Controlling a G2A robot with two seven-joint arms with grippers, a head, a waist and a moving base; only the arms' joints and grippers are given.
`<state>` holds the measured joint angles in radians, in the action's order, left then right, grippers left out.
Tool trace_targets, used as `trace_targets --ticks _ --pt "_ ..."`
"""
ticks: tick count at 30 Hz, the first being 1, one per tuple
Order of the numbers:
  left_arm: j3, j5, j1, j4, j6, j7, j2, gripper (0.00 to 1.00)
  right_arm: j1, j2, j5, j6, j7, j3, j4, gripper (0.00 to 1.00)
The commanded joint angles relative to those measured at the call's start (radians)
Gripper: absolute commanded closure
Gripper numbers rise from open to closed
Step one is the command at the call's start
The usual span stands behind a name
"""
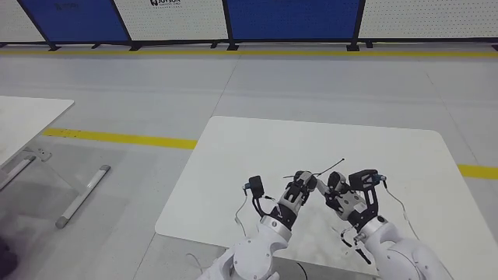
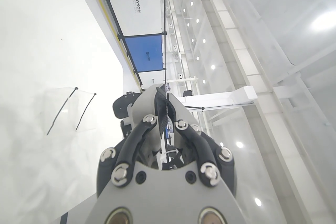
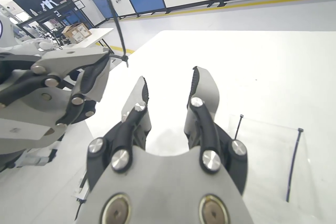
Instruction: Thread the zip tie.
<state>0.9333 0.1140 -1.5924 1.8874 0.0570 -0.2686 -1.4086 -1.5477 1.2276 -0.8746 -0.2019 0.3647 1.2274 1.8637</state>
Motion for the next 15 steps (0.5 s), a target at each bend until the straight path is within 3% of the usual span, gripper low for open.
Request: trace_targets --ticks 1,15 --pt "-0.003 -0.005 0.002 -0.003 0.002 -0.001 -0.001 1.00 0.000 0.000 0.000 -0.001 -0.003 -0.001 0.003 0.65" --pt "-0.015 -0.025 0.007 -0.021 0.011 -0.003 -0.003 1.00 0.001 -0.003 -0.001 -0.008 -0.014 -0.007 0.004 0.70"
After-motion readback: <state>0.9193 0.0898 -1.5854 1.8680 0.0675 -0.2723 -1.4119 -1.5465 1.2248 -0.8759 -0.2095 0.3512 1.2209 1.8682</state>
